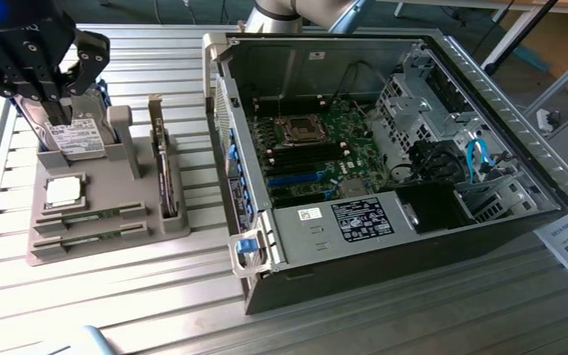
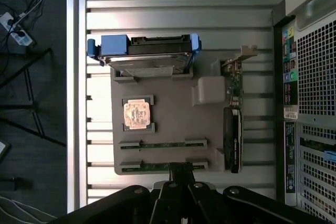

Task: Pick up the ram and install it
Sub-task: 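Pick up the ram and move it above insertion slot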

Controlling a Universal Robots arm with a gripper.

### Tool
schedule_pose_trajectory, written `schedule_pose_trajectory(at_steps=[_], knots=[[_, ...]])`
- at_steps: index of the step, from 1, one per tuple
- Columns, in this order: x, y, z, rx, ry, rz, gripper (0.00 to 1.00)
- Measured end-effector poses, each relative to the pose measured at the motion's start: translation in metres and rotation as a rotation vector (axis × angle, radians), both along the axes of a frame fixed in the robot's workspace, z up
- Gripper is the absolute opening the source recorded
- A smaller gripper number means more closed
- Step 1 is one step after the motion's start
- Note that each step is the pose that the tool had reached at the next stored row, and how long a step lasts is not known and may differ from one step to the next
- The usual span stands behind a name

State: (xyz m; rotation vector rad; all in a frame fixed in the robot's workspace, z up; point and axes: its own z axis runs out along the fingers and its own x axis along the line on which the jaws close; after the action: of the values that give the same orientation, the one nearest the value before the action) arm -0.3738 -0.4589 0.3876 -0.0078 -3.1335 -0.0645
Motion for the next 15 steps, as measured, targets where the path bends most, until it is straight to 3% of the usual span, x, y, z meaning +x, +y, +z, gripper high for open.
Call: schedule_pose_trajectory(at_steps=[9,15], knots=[[0.0001,0.0000,0.0000,-0.0020,0.0020,0.072,0.11],[0.0002,0.0000,0.0000,-0.0034,0.0072,0.123,0.11]])
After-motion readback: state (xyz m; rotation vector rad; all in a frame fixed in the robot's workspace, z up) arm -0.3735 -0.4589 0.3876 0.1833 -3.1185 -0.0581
